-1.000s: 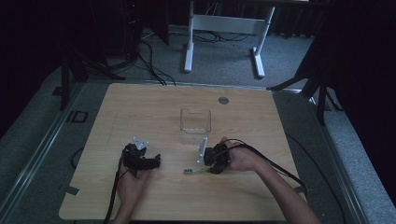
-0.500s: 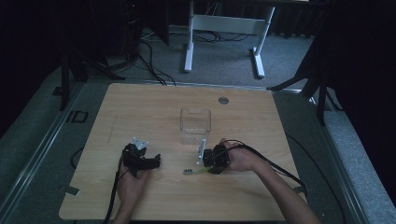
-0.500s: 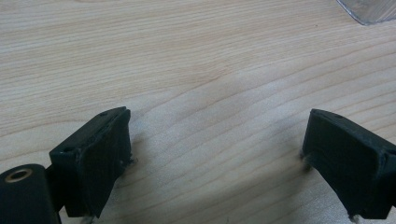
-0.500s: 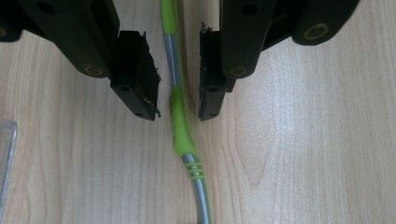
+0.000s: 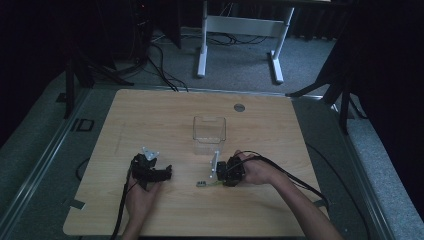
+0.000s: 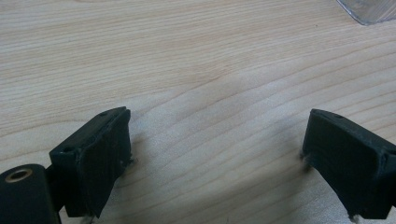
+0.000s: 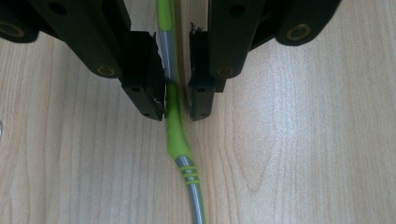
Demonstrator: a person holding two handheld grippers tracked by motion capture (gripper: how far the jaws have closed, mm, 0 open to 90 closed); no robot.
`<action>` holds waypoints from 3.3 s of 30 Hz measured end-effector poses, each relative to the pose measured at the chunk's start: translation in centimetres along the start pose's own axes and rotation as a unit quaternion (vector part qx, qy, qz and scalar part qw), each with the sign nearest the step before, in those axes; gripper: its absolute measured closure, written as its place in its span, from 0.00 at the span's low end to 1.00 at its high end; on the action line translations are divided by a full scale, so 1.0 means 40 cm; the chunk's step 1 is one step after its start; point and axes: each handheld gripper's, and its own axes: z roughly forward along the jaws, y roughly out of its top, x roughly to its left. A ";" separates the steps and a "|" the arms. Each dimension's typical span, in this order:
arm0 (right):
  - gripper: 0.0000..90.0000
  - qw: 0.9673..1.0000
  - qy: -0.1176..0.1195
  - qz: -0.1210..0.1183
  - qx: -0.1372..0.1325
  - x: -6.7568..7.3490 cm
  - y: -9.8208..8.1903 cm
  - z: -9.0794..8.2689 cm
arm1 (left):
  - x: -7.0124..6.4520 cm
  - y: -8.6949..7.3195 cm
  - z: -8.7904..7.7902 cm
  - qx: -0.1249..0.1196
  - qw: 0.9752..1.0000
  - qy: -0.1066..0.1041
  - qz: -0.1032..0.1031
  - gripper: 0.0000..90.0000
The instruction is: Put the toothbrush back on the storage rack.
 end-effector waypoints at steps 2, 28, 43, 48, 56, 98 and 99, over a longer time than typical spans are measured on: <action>0.84 1.000 -0.001 0.000 0.003 0.001 0.000 0.002 | 0.000 0.000 0.000 0.000 1.000 0.000 0.000 0.09; 0.92 1.000 0.007 -0.001 -0.006 0.005 0.003 0.001 | 0.000 0.000 0.000 0.000 1.000 0.000 0.000 0.09; 0.92 0.999 0.003 0.021 -0.048 -0.006 -0.008 -0.042 | 0.000 0.000 0.000 0.000 1.000 0.000 0.000 0.09; 0.92 0.997 -0.005 0.032 -0.064 -0.011 -0.012 -0.057 | 0.000 0.000 0.000 -0.001 1.000 0.000 0.000 0.09; 0.92 0.995 -0.014 0.055 -0.087 -0.024 -0.024 -0.075 | 0.000 0.000 0.000 0.000 1.000 0.000 0.000 0.09; 0.92 0.970 -0.056 0.132 -0.197 -0.055 -0.067 -0.117 | 0.000 0.000 0.000 -0.001 1.000 0.000 -0.001 0.09; 0.92 0.969 -0.057 0.133 -0.199 -0.055 -0.066 -0.118 | 0.000 0.000 0.000 -0.001 1.000 0.000 -0.001 0.09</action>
